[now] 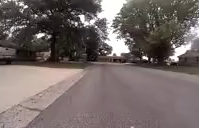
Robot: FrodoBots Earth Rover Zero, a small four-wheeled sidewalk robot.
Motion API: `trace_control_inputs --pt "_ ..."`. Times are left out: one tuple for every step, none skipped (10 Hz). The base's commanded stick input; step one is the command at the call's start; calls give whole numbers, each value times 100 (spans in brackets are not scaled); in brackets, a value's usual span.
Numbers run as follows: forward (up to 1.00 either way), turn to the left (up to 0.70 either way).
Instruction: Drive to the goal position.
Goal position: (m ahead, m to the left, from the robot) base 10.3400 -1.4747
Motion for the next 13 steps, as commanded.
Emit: trace_control_inputs --pt "70 0" --pt "70 0" --pt "70 0" --pt "70 0" --pt "70 0" --pt "70 0" --pt "70 0" --pt "70 0" --pt "70 0" --pt "70 0" --pt "70 0" --pt "70 0" --pt "70 0"
